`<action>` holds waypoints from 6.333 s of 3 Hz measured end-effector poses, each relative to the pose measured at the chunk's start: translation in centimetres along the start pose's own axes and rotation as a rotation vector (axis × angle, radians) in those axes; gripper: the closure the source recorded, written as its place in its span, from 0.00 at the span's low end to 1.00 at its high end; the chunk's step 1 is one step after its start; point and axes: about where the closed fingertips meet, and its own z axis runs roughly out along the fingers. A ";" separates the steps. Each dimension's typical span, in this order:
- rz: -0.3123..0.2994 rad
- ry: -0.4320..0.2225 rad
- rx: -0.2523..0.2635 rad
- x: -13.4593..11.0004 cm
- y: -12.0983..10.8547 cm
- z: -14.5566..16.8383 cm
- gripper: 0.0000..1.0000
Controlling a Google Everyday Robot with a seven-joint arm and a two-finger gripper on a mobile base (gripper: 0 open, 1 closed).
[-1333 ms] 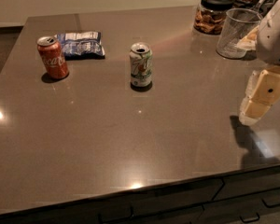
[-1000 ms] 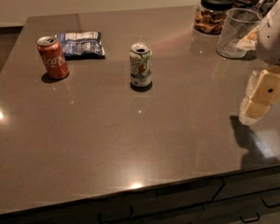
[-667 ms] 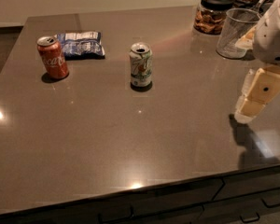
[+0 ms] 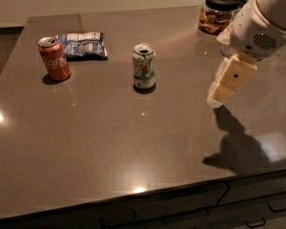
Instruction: Knock 7up can over
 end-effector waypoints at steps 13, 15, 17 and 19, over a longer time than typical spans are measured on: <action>-0.048 0.130 -0.051 -14.6 -6.2 11.4 0.97; -0.222 0.294 -0.075 -14.5 -5.0 13.2 0.51; -0.353 0.329 -0.135 -15.0 -3.0 15.5 0.05; -0.394 0.308 -0.153 -15.3 -2.1 16.3 0.00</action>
Offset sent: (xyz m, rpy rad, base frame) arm 0.1085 0.0615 -0.0071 0.3849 -0.0626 -0.1857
